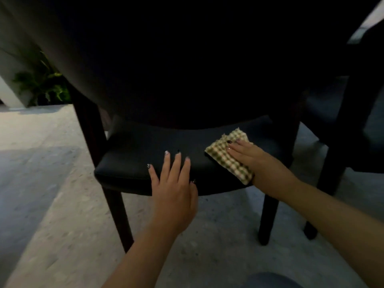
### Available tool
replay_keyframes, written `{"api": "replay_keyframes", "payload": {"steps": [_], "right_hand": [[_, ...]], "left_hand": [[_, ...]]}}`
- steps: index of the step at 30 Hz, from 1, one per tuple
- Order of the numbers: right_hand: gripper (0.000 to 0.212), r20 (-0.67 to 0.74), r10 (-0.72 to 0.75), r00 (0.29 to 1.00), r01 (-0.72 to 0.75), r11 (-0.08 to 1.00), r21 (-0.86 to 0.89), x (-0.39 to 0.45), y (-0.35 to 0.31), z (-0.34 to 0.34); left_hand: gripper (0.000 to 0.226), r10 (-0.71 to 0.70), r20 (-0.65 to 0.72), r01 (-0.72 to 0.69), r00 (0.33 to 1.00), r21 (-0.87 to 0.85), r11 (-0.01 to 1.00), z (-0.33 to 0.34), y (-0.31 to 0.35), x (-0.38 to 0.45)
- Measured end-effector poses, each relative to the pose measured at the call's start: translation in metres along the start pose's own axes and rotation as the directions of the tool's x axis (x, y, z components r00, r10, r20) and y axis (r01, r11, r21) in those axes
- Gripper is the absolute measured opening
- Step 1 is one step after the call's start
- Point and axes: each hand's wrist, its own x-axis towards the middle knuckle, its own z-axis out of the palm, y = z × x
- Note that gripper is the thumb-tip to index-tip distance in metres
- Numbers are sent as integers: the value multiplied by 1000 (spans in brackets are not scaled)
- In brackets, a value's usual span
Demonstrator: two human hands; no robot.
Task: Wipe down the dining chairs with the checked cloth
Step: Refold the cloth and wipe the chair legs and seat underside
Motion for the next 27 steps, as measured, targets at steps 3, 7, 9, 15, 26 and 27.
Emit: {"api": "replay_keyframes", "payload": {"steps": [3,7,9,15,26,27], "right_hand": [[60,-243,144,959,-68,953,296,-27,13,-1],[36,-313,855,413,-259,440,860,-49,13,-31],[31,-114,980,163,-175,143,974,-54,28,-46],[19,192,968,159,-144,-170,975,-31,71,-38],[30,-123,885,449,50,113,992,83,108,-143],[31,-120,869,481,71,98,993,87,111,-148]], "left_hand": [[64,136,93,-146,986,102,984,1,34,23],[65,293,276,-344,915,160,925,2,76,74],[67,396,308,-451,865,133,883,4,92,95],[70,563,223,-599,796,158,785,21,90,104],[66,559,198,-593,805,269,759,24,97,101],[66,558,194,-591,807,276,758,24,97,102]]}}
